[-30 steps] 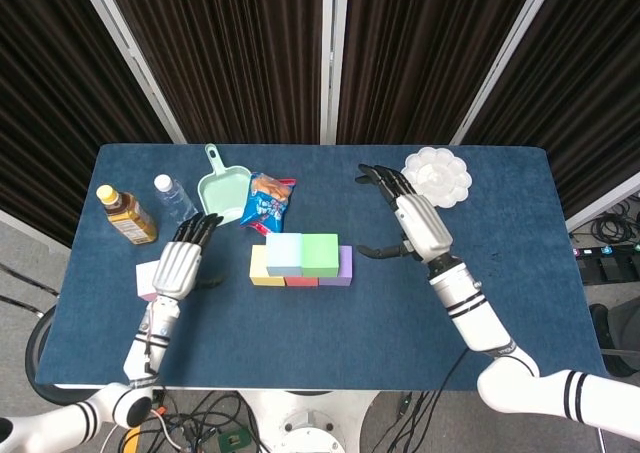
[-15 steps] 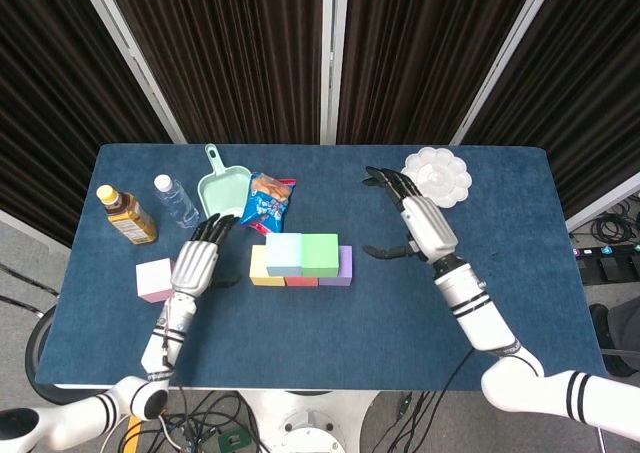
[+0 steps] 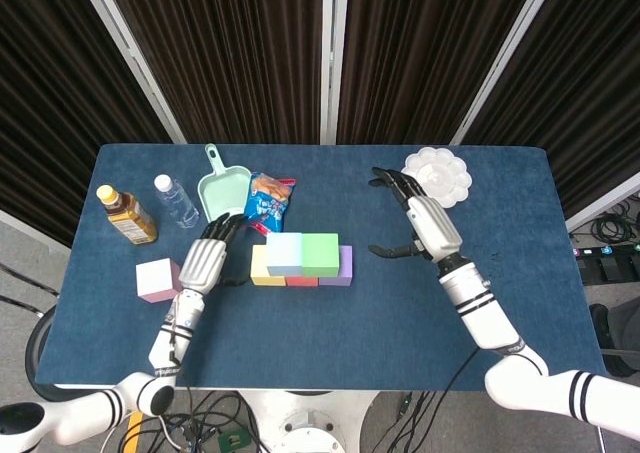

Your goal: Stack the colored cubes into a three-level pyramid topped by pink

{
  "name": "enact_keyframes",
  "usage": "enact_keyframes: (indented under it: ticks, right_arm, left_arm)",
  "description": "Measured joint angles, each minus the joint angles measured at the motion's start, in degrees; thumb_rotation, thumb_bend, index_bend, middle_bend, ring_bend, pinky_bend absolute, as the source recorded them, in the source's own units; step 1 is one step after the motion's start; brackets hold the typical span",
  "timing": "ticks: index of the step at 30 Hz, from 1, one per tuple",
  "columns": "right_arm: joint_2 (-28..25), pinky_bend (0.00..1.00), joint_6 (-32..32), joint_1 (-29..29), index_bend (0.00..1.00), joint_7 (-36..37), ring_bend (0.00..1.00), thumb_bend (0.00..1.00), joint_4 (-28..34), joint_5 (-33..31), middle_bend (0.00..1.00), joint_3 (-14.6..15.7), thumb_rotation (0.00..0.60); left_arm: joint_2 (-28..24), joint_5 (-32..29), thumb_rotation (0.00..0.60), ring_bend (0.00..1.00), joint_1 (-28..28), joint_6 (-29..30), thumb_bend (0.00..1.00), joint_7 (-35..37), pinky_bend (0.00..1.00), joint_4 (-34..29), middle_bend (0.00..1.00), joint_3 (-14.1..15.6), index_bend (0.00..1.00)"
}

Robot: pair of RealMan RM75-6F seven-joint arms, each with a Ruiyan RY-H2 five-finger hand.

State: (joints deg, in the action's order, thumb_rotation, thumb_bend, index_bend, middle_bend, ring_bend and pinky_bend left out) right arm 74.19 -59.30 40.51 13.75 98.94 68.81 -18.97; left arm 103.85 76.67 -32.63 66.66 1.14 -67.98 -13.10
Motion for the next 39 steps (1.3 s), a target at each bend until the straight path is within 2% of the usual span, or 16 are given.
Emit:
enact_keyframes:
  ticks: [15, 28, 34, 39]
  right_arm:
    - [-0.1, 0.00, 1.0, -0.4, 0.00, 2.0, 0.00, 0.06, -1.8, 0.6, 0.17, 0.3, 0.600]
    - [-0.3, 0.00, 1.7, -0.1, 0.00, 1.3, 0.00, 0.06, -0.8, 1.0, 0.17, 0.5, 0.600]
    - [-1.5, 0.00, 0.9, -0.5, 0.00, 2.2, 0.00, 0.06, -0.2, 1.7, 0.17, -0.1, 0.600]
    - [-2.5, 0.00, 0.7, -1.0, 0.00, 3.6, 0.00, 0.06, 0.0, 2.1, 0.17, -0.3, 0.600]
  left_arm:
    - [-0.1, -1.0, 0.600, 0.00, -0.5, -0.5, 0.09, -0.5, 0.12, -0.7, 0.07, 0.2, 0.08]
    - [-1.5, -1.1, 0.600, 0.00, 0.1, 0.4, 0.09, -0.5, 0.12, -1.8, 0.06, 0.5, 0.08]
    - [-5.2, -0.8, 0.600, 0.00, 1.4, 2.7, 0.09, -2.8, 0.12, -5.7, 0.06, 0.7, 0.08]
    - [-11.7, -1.7, 0.600, 0.00, 3.7, 3.7, 0.09, -5.9, 0.11, -14.8, 0.06, 1.4, 0.08]
